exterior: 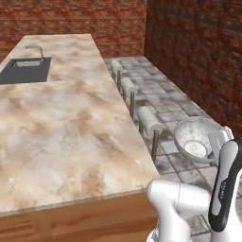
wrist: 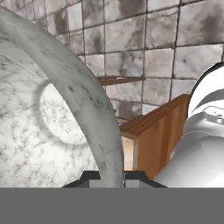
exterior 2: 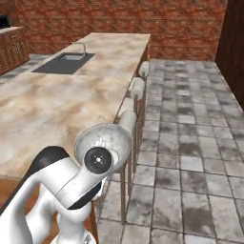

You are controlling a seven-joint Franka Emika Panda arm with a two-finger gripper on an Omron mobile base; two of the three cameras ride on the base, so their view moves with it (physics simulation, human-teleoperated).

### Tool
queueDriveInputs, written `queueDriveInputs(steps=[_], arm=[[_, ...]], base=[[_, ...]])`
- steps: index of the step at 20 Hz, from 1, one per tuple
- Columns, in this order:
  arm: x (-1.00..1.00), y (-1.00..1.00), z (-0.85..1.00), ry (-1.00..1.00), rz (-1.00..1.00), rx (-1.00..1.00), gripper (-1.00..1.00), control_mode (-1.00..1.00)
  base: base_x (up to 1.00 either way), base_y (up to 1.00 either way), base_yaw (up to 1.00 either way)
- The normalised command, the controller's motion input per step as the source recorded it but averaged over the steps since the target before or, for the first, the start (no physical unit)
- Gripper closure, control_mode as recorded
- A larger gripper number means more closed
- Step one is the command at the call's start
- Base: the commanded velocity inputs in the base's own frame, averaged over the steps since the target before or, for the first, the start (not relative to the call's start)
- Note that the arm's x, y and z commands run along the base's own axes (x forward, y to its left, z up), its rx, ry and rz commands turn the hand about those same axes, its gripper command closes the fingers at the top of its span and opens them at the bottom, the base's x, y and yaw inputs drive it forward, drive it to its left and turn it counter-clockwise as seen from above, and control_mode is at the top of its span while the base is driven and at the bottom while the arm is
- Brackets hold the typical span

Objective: Pick up the bowls from the cabinet and place each bowl in front of a stool on the dining counter.

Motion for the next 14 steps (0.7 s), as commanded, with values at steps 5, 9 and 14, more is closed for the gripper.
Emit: queueDriveInputs(steps=[5,9,14], arm=[[0.00,0.00,0.00,0.00,0.00,0.00,1.00,1.00],[0.00,0.00,0.00,0.00,0.00,0.00,1.00,1.00],[0.00,0.00,0.00,0.00,0.00,0.00,1.00,1.00]], base=[[0.73,-0.82,0.63],[0.72,-0.76,0.66],[0.67,-0.90,0.61]])
